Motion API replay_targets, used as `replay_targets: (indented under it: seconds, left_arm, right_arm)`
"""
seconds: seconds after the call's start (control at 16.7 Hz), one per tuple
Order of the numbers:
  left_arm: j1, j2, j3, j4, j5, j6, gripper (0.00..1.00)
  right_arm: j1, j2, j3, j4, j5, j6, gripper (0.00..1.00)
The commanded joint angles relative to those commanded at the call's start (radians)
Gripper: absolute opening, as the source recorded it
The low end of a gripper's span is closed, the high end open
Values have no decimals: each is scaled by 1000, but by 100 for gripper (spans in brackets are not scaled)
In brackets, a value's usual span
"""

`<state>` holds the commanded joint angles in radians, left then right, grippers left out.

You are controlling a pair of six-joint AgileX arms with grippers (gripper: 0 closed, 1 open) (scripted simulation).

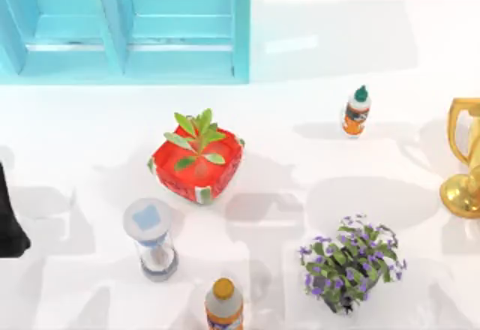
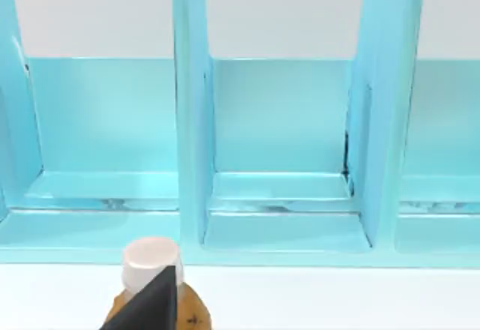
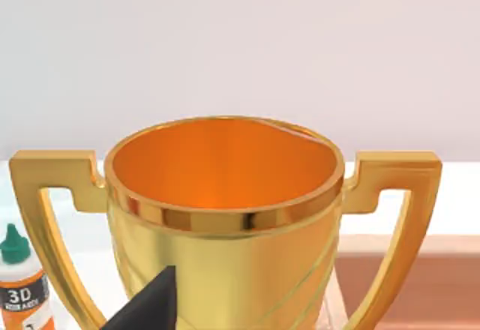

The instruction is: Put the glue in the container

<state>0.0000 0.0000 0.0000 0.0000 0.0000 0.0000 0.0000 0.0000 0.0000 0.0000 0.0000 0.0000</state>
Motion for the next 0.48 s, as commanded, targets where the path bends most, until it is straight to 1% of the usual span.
replay_targets:
  seconds: [0.24, 0.36, 0.48]
  left_arm:
    - [0, 0, 0, 0, 0, 0, 100]
    - [0, 0, 0, 0, 0, 0, 100]
    - [0, 0, 0, 0, 0, 0, 100]
  right_arm:
    - [18, 30, 21, 19, 0, 21, 100]
    - [65, 101, 68, 68, 0, 60, 100]
    - [139, 212, 133, 148, 6, 108, 100]
